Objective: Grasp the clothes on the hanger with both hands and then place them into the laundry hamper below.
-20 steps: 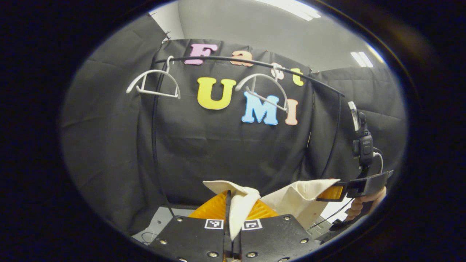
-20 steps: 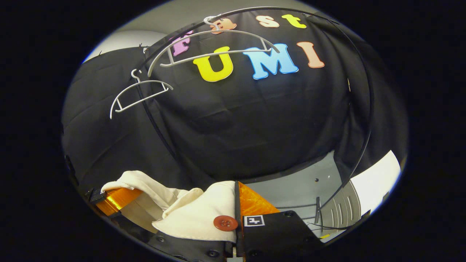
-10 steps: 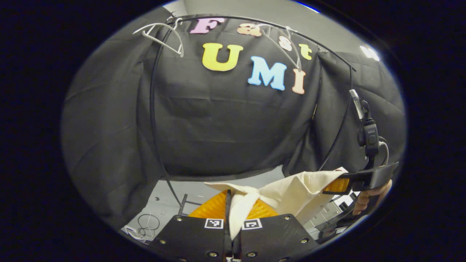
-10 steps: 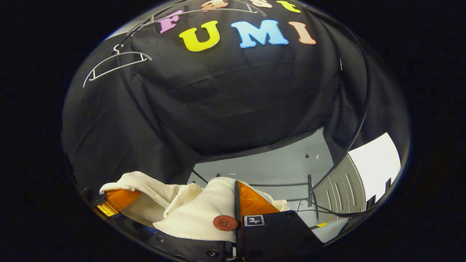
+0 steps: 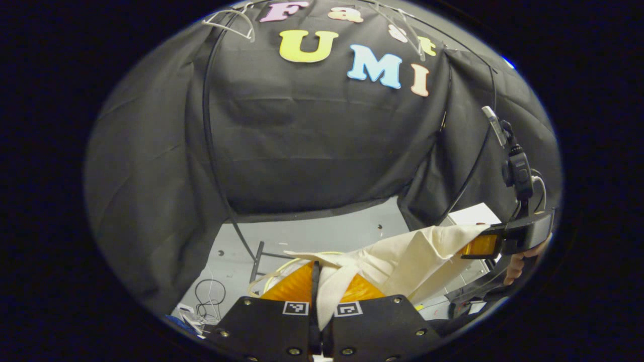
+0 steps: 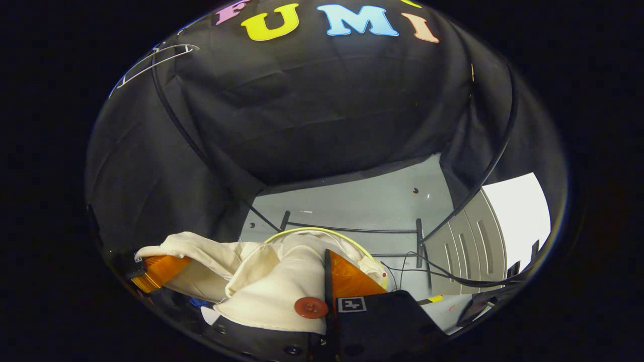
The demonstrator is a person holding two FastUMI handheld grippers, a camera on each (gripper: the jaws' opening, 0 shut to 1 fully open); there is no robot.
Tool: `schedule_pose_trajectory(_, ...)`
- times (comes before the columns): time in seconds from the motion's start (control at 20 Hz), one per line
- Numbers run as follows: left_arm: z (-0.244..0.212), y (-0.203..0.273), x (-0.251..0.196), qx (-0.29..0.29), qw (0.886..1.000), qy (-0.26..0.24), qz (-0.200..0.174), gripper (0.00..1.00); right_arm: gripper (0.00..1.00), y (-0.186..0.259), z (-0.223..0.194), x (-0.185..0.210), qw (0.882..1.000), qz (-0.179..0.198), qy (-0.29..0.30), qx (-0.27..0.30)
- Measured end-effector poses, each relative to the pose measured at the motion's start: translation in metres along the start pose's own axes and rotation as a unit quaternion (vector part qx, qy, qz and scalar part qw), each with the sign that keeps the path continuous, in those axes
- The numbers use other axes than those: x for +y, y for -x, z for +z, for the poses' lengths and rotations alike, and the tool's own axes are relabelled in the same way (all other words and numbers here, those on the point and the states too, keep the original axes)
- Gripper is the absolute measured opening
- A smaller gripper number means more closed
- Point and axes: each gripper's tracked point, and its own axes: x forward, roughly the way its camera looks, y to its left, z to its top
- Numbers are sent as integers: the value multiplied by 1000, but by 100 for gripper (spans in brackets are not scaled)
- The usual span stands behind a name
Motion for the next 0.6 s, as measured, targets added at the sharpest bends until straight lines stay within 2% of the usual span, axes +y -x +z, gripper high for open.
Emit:
schedule_pose_trajectory(0.15,-13,-17,6,20,1000,5,10,4,14,-9,-11,0,1000,-1,0,22)
schedule_pose_trajectory(0.35,-26,-17,17,34,999,-2,15,4,14,-16,-13,-2,999,-18,7,36)
schedule_pose_trajectory(0.45,-33,-15,22,42,999,2,18,2,22,-17,-13,2,999,-17,15,41)
schedule_pose_trajectory(0.5,-38,-14,26,52,998,8,23,2,5,-16,-14,4,999,-17,18,42)
schedule_pose_trajectory(0.55,-41,-14,30,54,998,13,27,2,5,-13,-14,7,999,-9,16,41)
schedule_pose_trajectory(0.6,-39,-9,30,51,998,19,30,17,24,-12,-15,9,999,-3,12,45)
